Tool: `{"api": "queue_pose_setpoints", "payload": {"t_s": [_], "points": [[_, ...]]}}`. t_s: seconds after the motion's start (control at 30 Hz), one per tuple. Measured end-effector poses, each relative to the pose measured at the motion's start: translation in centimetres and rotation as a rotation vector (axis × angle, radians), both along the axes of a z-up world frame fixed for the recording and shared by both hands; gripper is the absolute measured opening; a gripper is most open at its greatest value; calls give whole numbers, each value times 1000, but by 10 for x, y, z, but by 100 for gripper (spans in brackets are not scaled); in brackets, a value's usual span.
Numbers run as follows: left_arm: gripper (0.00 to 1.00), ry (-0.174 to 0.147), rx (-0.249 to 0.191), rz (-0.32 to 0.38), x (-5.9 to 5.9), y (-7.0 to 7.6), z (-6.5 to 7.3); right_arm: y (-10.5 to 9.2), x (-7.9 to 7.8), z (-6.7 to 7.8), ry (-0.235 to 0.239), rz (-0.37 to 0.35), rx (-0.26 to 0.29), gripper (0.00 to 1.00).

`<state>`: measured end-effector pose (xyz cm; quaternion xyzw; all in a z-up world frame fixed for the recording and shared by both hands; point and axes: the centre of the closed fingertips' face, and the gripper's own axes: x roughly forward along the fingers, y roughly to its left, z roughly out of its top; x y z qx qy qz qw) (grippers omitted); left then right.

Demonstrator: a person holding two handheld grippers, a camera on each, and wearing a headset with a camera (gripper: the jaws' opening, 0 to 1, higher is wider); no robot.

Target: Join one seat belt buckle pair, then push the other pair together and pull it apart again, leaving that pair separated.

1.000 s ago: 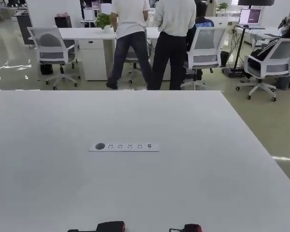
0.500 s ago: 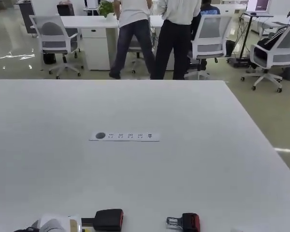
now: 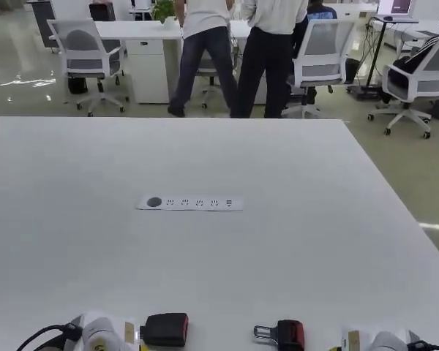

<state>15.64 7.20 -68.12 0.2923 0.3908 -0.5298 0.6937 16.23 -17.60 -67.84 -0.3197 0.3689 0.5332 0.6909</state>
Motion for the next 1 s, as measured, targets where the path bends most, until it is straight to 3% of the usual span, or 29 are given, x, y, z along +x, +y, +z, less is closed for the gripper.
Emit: {"api": "queue_pose_setpoints", "payload": {"t_s": [0.13, 0.17, 0.23, 0.57, 1.0], "points": [[36, 19, 3, -25, -1, -3, 1, -4, -8, -10, 36, 14, -24, 36], [36, 21, 4, -36, -1, -4, 1, -4, -7, -12, 25, 17, -26, 36], [35, 20, 6, -49, -2, -5, 1, -5, -6, -13, 37, 1, -12, 36], [35, 10, 11, -93, -3, -5, -2, -1, -7, -11, 59, 68, -19, 35], [34, 26, 38, -108, -3, -6, -4, 1, -10, -8, 61, 62, -24, 34]]}}
